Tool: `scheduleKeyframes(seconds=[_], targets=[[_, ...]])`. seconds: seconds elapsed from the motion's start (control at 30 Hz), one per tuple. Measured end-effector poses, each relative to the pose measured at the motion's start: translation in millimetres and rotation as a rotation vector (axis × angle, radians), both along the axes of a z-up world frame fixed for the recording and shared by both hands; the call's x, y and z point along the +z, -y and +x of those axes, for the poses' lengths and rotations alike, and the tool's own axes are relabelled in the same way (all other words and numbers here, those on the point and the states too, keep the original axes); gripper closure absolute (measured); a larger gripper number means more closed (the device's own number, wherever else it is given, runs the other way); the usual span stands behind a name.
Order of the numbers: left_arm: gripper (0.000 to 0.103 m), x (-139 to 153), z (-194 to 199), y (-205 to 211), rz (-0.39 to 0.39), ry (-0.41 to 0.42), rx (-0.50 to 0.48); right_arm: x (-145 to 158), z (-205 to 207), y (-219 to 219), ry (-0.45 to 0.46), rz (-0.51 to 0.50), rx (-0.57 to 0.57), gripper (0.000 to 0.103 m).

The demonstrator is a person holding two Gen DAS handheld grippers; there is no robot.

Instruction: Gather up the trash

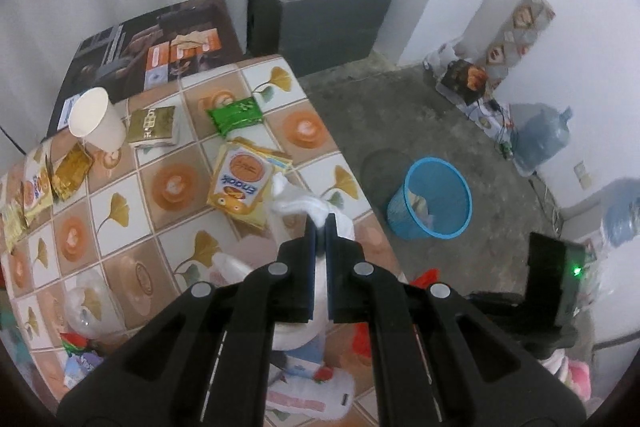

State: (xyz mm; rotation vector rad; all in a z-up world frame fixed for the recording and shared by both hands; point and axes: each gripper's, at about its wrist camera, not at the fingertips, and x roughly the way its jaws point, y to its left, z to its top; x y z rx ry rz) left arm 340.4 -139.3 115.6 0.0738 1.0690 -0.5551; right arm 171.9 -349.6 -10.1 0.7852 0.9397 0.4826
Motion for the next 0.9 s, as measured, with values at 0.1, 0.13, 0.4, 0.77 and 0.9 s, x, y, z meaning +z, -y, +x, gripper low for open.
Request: scheduleKeyframes(seconds=[0.1, 0.13, 0.4, 0.77, 0.9], targets=[[0.1, -0.3, 7.3, -8.9, -0.039, 0.006, 0.014, -3.8, 10.6, -12.3, -0.005, -0.015, 0.019, 0.096], [0.1, 0.3, 8.4, -11.5, -0.057, 0.007, 0.016, -5.5, 15.4, -15.5, -0.01, -0.021, 0.021, 0.096], [0.1, 20.2, 14.6, -27.8, -0.169, 0.07, 0.058, -12.1, 27.7, -15.9, -0.022, -0.041, 0.01, 0.096], [0.1, 18.9, 5.9, -7.2, -0.154, 0.103, -0.038, -4.5, 17.9, 36.3, -0.004, -0.045, -0.114, 0.096], [0.1, -7.9, 8.3, -4.7, -0.124, 0.036, -0.042, -11.4, 21.2, 47.4, -0.024, -0.031, -0.14, 0.096]])
